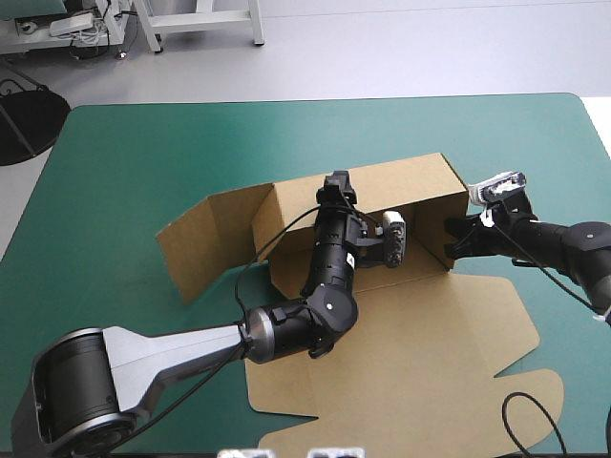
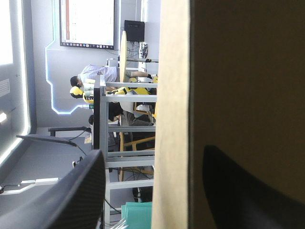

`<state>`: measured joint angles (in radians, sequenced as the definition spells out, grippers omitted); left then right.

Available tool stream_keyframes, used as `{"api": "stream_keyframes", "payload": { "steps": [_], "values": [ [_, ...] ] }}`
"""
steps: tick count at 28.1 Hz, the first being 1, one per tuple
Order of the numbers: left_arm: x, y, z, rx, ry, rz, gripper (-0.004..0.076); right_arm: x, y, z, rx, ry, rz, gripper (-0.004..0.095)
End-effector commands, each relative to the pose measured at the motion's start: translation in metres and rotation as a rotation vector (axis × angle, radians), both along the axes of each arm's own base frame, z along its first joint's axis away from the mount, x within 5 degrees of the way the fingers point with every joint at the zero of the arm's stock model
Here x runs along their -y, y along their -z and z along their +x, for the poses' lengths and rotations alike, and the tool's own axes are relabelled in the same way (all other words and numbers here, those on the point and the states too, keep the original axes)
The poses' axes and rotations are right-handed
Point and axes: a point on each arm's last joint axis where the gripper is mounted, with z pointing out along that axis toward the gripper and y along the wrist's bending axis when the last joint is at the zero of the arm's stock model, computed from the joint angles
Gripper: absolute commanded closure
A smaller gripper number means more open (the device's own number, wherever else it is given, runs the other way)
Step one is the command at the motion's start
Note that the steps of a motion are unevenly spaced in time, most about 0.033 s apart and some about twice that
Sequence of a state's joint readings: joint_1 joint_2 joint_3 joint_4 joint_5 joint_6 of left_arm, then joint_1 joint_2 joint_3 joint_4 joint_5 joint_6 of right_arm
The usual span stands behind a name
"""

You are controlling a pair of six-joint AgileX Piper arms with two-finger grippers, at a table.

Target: Fold the box

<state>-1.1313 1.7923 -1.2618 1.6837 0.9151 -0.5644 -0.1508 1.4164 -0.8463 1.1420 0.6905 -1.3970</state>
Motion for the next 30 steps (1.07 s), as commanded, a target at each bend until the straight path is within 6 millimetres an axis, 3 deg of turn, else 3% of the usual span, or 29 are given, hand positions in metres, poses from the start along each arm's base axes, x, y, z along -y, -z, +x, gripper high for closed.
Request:
{"api": "stream_keyframes", "payload": {
  "steps": [1,23,25,27,29,30],
  "values": [
    [0.007,-0.028,-0.021,0.08,0.047,-0.062,0.0323,-0.005,-0.013,-0.002,0.019,-0.023,0.061,0.0908],
    [0.038,-0.032,-0.108,0.119,0.156,-0.08,0.0337,-0.004,-0.013,-0.001,-0.009,0.016,0.092,0.0908],
    [0.039,-0.03,-0.111,0.105,0.161,-0.083,0.0401,-0.004,-0.013,-0.001,-0.014,0.021,0.097,0.0908],
    [0.038,-0.029,-0.111,0.095,0.156,-0.075,0.0521,-0.004,-0.013,-0.001,-0.018,0.024,0.1,0.0908],
    [0.038,-0.029,-0.11,0.095,0.154,-0.071,0.0714,-0.004,-0.013,-0.001,-0.02,0.025,0.1,0.0908],
    [0.038,-0.03,-0.111,0.098,0.157,-0.06,0.0725,-0.004,-0.013,-0.001,-0.02,0.025,0.099,0.0908]
  ]
}}
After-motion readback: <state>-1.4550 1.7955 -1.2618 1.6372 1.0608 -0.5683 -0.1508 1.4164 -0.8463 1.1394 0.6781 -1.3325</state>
